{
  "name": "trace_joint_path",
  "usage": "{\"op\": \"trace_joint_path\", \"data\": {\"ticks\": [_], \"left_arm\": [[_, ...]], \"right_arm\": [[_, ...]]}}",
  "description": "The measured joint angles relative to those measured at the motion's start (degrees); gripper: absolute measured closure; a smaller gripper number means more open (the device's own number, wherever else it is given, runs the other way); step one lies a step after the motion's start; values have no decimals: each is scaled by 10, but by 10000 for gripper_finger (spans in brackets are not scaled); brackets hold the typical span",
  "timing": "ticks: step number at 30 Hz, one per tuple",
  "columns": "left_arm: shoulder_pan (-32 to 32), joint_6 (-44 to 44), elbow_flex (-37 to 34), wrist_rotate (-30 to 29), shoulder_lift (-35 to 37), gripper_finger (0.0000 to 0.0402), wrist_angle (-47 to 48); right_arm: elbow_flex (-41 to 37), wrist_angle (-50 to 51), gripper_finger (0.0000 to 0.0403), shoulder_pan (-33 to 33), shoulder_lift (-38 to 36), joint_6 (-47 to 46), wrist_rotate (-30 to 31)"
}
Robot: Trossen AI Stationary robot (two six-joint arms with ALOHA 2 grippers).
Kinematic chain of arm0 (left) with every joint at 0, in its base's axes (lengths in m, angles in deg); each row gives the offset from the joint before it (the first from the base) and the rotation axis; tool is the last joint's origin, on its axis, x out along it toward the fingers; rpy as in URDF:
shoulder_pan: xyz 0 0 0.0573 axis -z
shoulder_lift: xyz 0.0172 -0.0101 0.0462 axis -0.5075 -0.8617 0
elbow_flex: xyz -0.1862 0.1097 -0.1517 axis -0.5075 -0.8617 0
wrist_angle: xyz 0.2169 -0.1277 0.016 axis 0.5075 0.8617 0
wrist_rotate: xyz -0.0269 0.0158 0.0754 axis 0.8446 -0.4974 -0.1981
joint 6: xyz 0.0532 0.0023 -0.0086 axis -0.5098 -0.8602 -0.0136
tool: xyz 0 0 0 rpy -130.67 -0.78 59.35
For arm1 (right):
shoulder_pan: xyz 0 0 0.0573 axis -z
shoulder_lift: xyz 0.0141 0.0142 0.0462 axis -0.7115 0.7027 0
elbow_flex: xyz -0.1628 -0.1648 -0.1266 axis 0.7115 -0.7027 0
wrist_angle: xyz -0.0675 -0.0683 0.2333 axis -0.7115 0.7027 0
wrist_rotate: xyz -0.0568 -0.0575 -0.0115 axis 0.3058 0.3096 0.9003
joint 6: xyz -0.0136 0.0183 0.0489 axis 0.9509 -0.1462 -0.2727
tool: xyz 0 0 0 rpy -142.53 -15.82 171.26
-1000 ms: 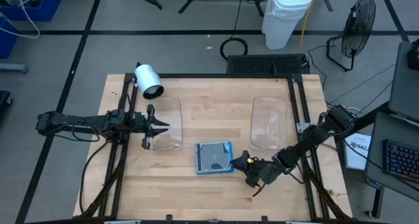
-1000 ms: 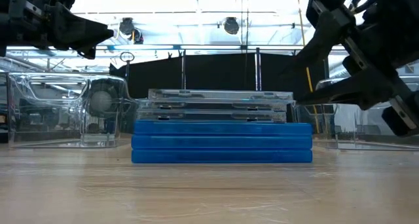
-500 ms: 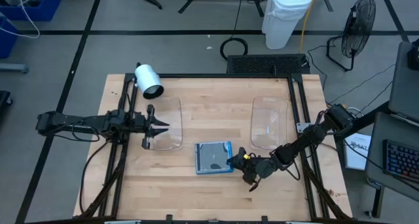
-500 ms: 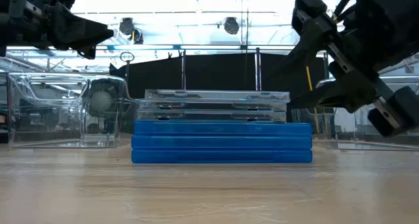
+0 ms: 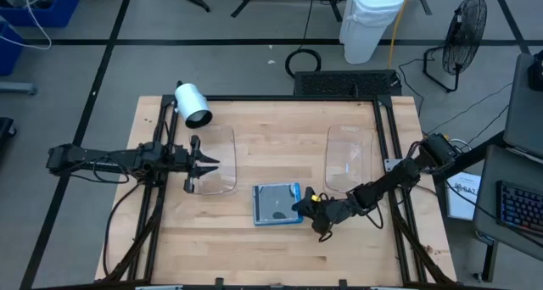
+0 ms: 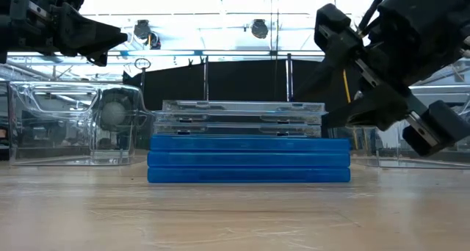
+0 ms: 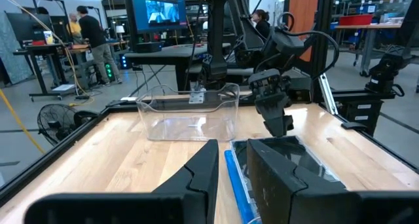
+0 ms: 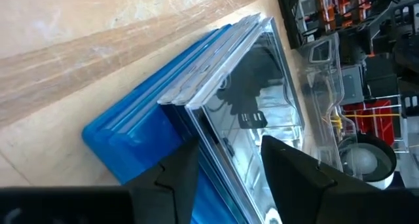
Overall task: Pick & place jewel cases by type
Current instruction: Put the black CD case into the right transparent bin
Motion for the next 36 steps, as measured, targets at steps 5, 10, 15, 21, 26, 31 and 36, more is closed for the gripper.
{"op": "trace_joint_path", "data": {"ticks": [5, 10, 15, 21, 26, 31, 36], "left_arm": [[0, 0, 0, 0, 0, 314, 0], [0, 0, 0, 0, 0, 314, 0], [0, 0, 0, 0, 0, 314, 0], [0, 0, 0, 0, 0, 314, 0], [0, 0, 0, 0, 0, 314, 0], [0, 0, 0, 0, 0, 314, 0], [0, 0, 0, 0, 0, 314, 0]], "right_arm": [[0, 0, 300, 0, 0, 0, 1], [0, -6, 370, 0, 0, 3, 3], [1, -18, 386, -2, -1, 1, 26], [0, -26, 386, -2, -3, -5, 48], [0, -37, 386, -3, -3, -15, 49], [-1, -68, 387, -15, -2, 14, 76], [-1, -103, 387, -29, -2, 70, 147]]}}
